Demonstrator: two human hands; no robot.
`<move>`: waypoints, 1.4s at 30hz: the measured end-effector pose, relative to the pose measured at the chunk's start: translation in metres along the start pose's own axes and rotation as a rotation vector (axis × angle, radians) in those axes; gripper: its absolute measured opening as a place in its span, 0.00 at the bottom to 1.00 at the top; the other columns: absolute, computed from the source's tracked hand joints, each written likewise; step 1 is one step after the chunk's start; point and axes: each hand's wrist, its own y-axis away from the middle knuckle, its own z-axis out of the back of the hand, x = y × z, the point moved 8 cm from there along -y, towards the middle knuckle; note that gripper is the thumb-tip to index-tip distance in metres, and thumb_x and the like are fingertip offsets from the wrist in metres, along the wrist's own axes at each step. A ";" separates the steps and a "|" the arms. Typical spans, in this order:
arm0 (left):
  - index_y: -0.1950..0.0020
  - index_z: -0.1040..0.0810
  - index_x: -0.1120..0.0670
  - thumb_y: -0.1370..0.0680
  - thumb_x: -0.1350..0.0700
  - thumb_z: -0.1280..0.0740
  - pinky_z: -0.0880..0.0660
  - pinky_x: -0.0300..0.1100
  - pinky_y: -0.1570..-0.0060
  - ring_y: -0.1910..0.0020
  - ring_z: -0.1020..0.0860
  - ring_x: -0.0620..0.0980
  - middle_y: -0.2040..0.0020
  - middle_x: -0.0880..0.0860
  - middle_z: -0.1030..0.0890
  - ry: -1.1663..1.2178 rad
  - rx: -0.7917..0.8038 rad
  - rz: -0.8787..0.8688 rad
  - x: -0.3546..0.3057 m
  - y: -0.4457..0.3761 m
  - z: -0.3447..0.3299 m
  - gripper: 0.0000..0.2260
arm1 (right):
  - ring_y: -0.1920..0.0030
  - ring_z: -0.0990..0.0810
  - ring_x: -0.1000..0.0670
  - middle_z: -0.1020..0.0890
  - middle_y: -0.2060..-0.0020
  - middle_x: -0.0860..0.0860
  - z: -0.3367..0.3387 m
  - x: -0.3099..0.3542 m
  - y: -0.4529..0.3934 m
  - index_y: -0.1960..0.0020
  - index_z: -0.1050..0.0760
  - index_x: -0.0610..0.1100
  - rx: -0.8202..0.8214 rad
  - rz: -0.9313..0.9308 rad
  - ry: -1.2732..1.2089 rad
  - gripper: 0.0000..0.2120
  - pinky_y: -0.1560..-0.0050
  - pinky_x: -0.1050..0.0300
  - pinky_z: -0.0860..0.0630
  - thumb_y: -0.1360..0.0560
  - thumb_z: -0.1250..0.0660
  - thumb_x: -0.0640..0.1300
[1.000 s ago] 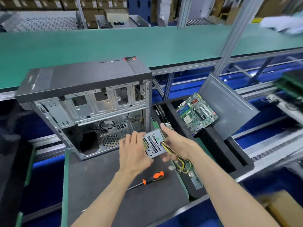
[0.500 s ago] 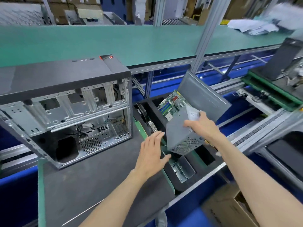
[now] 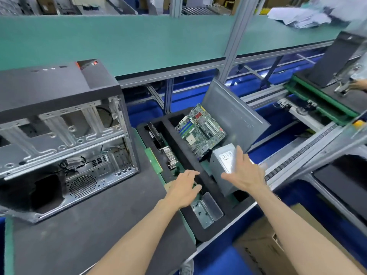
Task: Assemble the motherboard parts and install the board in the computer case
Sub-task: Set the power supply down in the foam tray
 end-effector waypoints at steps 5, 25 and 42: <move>0.27 0.34 0.50 0.18 0.50 0.40 0.33 0.55 0.34 0.30 0.34 0.52 0.29 0.51 0.32 -0.035 0.034 0.063 0.007 -0.024 -0.008 0.20 | 0.64 0.22 0.45 0.28 0.38 0.48 -0.010 -0.006 -0.017 0.24 0.51 0.46 -0.002 0.058 0.022 0.52 0.67 0.54 0.27 0.38 0.39 0.72; 0.28 0.32 0.47 0.20 0.49 0.39 0.31 0.52 0.37 0.34 0.32 0.50 0.30 0.48 0.31 -0.048 0.027 0.137 0.025 -0.051 -0.024 0.19 | 0.70 0.26 0.48 0.28 0.44 0.51 -0.063 -0.004 -0.034 0.23 0.52 0.48 0.058 0.117 -0.023 0.50 0.71 0.57 0.30 0.38 0.39 0.69; 0.28 0.33 0.46 0.19 0.49 0.39 0.34 0.51 0.35 0.33 0.32 0.50 0.30 0.48 0.31 -0.079 0.043 0.185 0.035 -0.065 -0.021 0.19 | 0.31 0.33 0.40 0.36 0.29 0.44 -0.106 -0.011 -0.049 0.21 0.58 0.45 0.198 0.070 0.017 0.51 0.41 0.37 0.29 0.29 0.38 0.70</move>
